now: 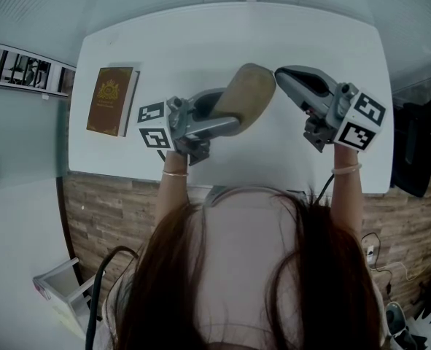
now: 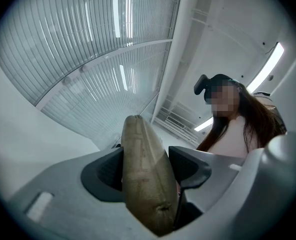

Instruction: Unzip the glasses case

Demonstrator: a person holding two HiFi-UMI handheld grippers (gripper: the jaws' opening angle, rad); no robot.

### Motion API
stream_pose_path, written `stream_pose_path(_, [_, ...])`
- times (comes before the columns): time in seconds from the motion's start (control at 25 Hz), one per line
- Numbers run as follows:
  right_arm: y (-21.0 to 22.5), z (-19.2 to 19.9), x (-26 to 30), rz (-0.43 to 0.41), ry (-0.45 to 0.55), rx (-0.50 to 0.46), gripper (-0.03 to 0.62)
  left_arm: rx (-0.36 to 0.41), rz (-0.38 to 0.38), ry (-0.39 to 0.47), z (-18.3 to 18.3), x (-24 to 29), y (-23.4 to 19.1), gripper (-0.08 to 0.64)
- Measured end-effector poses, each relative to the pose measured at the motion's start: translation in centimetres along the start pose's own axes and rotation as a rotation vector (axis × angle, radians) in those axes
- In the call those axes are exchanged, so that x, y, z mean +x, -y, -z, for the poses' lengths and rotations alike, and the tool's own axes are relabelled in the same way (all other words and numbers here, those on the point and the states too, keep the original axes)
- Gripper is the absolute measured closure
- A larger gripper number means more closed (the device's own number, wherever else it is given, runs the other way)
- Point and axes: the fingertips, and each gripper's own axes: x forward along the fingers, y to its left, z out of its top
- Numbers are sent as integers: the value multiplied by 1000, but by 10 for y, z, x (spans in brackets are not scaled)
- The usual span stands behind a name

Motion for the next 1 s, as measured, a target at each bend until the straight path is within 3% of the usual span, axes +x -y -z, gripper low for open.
stream_pose_path(0.52, [3, 4, -4, 5, 28, 30, 588, -12, -17, 93, -9, -7, -4, 281])
stream_pose_path(0.84, [7, 0, -2, 44, 61, 31, 588, -62, -8, 183, -11, -9, -9, 282])
stream_pose_path(1.0, [11, -5, 0, 67, 90, 37, 589, -121, 1, 268, -12, -7, -13, 282])
